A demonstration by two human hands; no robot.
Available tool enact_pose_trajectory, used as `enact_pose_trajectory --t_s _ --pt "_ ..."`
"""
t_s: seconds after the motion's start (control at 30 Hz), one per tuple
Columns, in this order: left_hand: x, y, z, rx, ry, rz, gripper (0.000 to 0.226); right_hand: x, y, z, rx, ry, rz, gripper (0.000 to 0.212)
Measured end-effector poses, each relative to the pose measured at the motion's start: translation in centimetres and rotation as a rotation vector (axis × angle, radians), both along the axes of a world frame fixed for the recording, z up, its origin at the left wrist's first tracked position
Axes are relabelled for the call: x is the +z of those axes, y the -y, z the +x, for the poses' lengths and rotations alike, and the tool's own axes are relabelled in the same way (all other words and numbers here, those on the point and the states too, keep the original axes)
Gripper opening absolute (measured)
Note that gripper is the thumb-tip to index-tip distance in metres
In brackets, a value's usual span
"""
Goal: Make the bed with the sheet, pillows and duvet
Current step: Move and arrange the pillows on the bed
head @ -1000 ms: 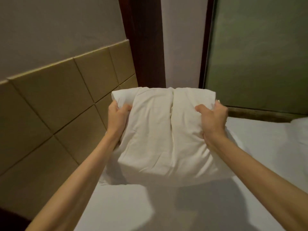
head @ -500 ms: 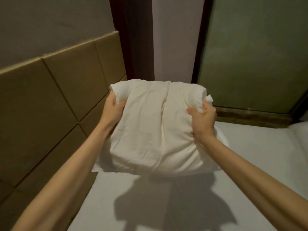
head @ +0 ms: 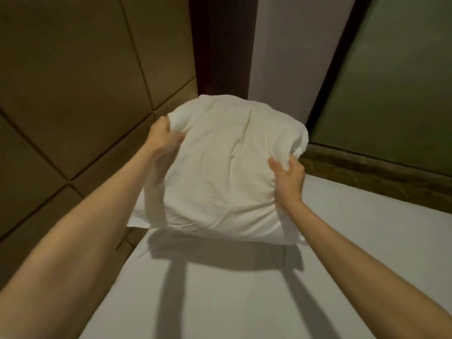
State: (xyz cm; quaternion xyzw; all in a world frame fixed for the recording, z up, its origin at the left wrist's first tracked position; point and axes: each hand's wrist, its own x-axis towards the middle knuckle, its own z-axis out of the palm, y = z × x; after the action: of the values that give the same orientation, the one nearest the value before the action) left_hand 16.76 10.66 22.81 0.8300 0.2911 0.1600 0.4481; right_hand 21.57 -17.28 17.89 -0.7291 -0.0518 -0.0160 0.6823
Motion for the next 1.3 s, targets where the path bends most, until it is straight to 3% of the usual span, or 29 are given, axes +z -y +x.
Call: enact_pose_trajectory --t_s 0.17,0.23,0.4,0.57,0.67,0.73,0.87,1.03,1.13,1.3 --pt "-12.5 -3.5 1.1 0.153 -0.278 0.036 0.046 -11.7 -3.0 2.5 0.185 -0.507 -0.106 0.05" --pt "-17.1 -4.2 0.3 0.162 -0.405 0.114 0.04 -15.8 -3.0 2.0 0.258 -0.607 -0.173 0.052" --pt "-23.9 -6.2 -1.6 0.163 -0.598 0.26 0.04 -21.0 -4.5 1.5 0.397 -0.616 -0.244 0.053" --pt "-24.6 -5.9 0.6 0.06 -0.847 0.6 0.037 -21.5 -6.5 2.3 0.438 -0.628 -0.298 0.065" --pt "-24.3 -5.7 2.3 0.003 -0.982 0.73 0.036 -20.8 -6.7 2.2 0.384 -0.624 -0.219 0.07" --pt "-24.7 -6.0 2.4 -0.008 -1.0 0.756 0.035 -21.0 -6.0 1.3 0.345 -0.602 -0.23 0.075" --pt "-27.7 -5.8 0.3 -0.095 -0.986 0.795 0.041 -23.3 -3.7 -2.7 0.384 -0.679 -0.44 0.097" --pt "-28.8 -6.1 -0.9 -0.103 -0.987 0.561 0.047 -23.9 -4.6 -4.8 0.333 -0.628 -0.411 0.082" --pt "-28.7 -6.9 -1.1 -0.13 -1.001 0.568 0.04 -23.9 -5.5 -6.4 0.315 -0.61 -0.417 0.086" --pt "-27.5 -7.0 -1.7 -0.084 -0.957 0.546 0.037 -24.6 -3.0 -4.6 0.264 -0.767 -0.373 0.086"
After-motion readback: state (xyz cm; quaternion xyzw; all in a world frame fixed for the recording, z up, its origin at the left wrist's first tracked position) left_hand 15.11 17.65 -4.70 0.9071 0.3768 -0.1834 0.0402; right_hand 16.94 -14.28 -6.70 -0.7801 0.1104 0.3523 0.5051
